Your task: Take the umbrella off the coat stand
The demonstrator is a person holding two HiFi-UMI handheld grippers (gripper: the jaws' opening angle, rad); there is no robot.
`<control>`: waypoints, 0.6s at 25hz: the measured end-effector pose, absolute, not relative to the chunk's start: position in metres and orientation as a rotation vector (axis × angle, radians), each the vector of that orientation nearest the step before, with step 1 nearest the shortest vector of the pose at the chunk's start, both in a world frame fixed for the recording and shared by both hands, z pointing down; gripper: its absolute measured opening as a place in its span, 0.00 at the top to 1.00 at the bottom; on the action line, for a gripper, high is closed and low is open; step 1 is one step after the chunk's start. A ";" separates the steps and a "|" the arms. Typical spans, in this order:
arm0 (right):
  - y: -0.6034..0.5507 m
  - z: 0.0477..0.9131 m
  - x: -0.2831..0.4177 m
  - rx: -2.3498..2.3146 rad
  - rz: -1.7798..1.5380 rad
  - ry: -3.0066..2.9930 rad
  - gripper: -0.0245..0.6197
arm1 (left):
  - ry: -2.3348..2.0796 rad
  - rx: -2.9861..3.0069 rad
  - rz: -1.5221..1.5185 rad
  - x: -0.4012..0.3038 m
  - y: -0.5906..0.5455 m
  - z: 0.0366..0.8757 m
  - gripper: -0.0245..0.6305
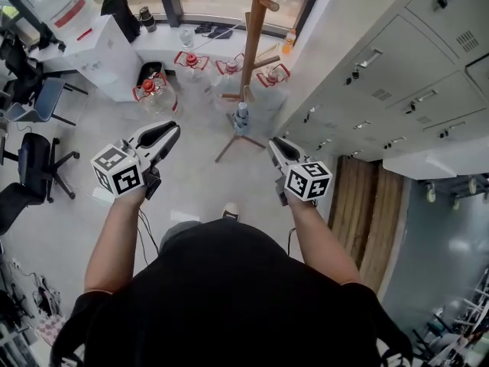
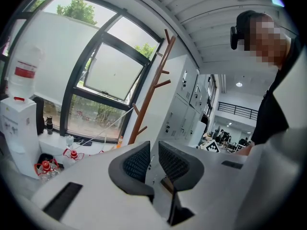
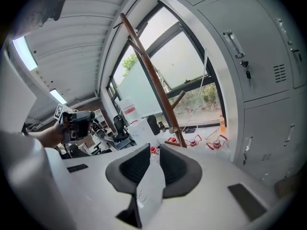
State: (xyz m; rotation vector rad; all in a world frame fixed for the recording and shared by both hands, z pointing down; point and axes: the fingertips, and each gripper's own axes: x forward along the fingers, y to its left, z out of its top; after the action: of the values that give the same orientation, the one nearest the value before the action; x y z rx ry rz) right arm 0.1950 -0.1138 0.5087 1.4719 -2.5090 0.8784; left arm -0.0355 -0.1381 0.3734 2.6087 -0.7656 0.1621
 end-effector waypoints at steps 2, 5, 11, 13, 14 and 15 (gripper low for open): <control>-0.121 0.514 0.198 1.471 0.888 -2.496 0.84 | -0.775 2.600 0.143 -0.030 -0.143 0.370 0.85; -0.132 0.525 0.196 1.453 0.895 -2.477 0.85 | -0.821 2.589 0.147 -0.032 -0.150 0.370 0.85; -0.157 0.555 0.189 1.445 0.866 -2.422 0.85 | -0.849 2.556 0.159 -0.038 -0.154 0.390 0.85; -0.169 0.564 0.183 1.450 0.829 -2.406 0.85 | -0.844 2.543 0.163 -0.043 -0.157 0.401 0.85; -0.176 0.568 0.180 1.450 0.809 -2.398 0.85 | -0.841 2.538 0.162 -0.044 -0.160 0.405 0.85; -0.183 0.572 0.179 1.450 0.789 -2.391 0.85 | -0.836 2.535 0.159 -0.044 -0.164 0.409 0.85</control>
State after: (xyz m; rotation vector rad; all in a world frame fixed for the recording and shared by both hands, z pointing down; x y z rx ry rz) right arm 0.1786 -0.1831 0.5723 1.4502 -2.3908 0.7894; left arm -0.0436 -0.1637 0.4091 2.5350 -0.8356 0.1590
